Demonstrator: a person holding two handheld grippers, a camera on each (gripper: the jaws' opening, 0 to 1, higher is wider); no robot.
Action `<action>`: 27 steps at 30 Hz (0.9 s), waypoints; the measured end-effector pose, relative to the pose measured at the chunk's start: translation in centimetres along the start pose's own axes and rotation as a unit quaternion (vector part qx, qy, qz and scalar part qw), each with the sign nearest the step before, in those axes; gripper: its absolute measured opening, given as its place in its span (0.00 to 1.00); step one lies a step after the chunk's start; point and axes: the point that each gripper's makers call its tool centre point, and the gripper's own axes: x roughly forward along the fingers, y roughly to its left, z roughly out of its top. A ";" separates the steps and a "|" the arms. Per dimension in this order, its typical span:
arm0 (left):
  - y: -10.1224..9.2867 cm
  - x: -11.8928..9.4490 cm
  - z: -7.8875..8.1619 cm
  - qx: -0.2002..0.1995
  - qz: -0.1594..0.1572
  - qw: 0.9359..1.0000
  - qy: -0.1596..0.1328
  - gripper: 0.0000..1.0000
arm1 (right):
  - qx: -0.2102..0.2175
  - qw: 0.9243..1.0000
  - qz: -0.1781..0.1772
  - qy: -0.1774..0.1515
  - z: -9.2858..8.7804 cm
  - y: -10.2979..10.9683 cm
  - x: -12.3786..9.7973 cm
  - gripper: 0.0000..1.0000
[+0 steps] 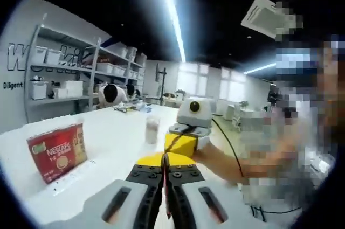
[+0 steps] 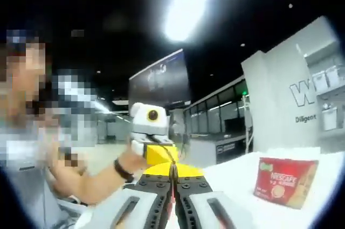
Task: Tear open the coffee pouch, take out the coffee, and pour the coffee from the pouch into the cup
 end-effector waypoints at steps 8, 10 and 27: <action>2.1 -0.2 -1.2 0.011 0.139 0.988 -0.064 0.02 | -0.080 0.988 -0.134 -0.009 -1.8 -1.1 0.4 0.01; 2.6 -0.3 -2.3 0.014 0.169 0.983 -0.066 0.02 | -0.101 0.982 -0.161 0.002 -2.7 -1.3 0.5 0.01; 3.2 -0.8 -5.1 0.014 0.231 0.967 -0.105 0.02 | -0.186 0.955 -0.231 0.011 -5.9 -1.7 1.1 0.01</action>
